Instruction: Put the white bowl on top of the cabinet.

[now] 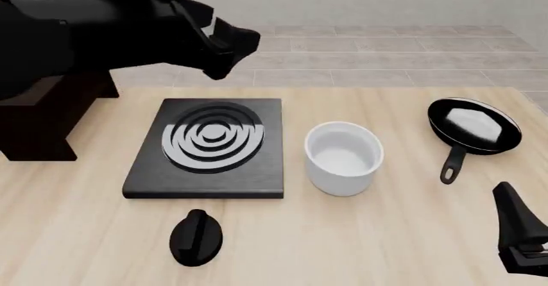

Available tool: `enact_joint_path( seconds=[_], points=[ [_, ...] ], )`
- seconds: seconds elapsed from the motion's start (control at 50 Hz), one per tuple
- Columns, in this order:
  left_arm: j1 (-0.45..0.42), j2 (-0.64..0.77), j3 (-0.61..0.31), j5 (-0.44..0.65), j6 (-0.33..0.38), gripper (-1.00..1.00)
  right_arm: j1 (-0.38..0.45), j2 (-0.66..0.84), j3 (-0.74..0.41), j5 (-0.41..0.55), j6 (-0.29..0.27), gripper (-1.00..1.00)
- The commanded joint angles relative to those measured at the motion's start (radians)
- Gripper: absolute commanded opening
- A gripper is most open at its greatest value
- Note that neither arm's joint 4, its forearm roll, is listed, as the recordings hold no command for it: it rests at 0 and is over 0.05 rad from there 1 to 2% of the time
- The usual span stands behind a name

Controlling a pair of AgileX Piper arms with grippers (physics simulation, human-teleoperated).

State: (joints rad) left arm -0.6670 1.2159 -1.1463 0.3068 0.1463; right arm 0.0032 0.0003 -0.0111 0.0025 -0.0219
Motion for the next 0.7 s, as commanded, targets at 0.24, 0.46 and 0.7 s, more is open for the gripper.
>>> enact_joint_path(
  seconds=[0.24,0.46,0.7],
  points=[
    [-0.139,0.34,-0.355,0.251,0.138,1.0,0.0,0.0,0.004,-0.003,0.001,1.0],
    [-0.2,0.445,-0.449,0.322,0.153,1.0,0.0,0.0,0.005,-0.005,-0.001,1.0],
    [-0.251,0.525,-0.457,0.329,0.138,1.0,0.0,0.0,0.001,-0.001,0.001,1.0]
  ],
)
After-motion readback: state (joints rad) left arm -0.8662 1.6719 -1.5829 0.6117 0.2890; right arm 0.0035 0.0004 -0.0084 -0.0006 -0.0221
